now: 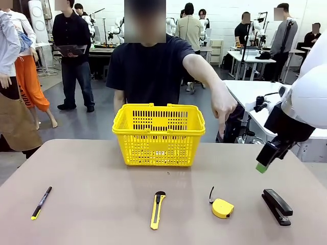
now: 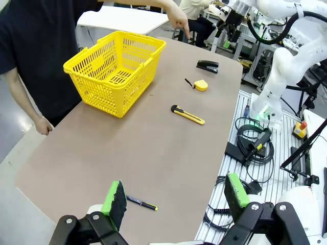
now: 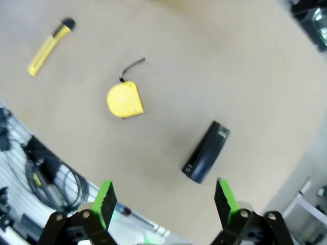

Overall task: Place the items the person wants into the basket.
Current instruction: Pick up the item the person points to and place it in the Market Basket.

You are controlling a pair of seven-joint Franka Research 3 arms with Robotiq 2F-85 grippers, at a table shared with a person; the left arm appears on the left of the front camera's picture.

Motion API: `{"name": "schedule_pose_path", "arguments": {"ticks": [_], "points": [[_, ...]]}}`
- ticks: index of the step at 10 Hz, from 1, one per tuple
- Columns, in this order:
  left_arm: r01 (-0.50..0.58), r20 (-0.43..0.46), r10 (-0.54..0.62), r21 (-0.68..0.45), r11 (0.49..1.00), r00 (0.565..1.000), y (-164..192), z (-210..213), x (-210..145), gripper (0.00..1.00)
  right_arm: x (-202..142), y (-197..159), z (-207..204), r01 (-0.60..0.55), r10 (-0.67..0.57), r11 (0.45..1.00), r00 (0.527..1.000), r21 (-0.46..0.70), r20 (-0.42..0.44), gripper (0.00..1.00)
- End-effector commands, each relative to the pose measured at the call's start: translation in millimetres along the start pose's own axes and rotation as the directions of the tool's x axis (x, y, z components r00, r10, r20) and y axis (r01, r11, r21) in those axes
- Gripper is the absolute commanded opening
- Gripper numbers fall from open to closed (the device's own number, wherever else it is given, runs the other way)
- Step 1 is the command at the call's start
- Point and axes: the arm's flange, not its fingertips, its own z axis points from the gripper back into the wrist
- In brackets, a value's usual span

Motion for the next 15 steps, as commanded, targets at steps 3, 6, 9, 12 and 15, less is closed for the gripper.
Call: {"name": "schedule_pose_path", "arguments": {"ticks": [3,6,9,12,15], "points": [[0.024,0.022,-0.024,-0.006,1.0,0.999,1,1,0,1.0,0,0,0,0.0,0.0,1.0,1.0,0.0,0.0,1.0],[0.024,0.022,-0.024,-0.006,1.0,0.999,1,1,0,1.0,0,0,0,0.0,0.0,1.0,1.0,0.0,0.0,1.0],[0.024,0.022,-0.024,-0.006,1.0,0.999,1,1,0,1.0,15,23,-29,-0.153,0.152,0.988,0.988,-0.026,-0.034,1.0],[0.024,0.022,-0.024,-0.006,1.0,0.999,1,1,0,1.0,44,69,-86,-0.296,0.294,0.954,0.955,-0.053,-0.039,1.0],[0.024,0.022,-0.024,-0.006,1.0,0.999,1,1,0,1.0,47,80,-123,-0.307,0.305,0.95,0.951,-0.051,-0.044,1.0]]}}
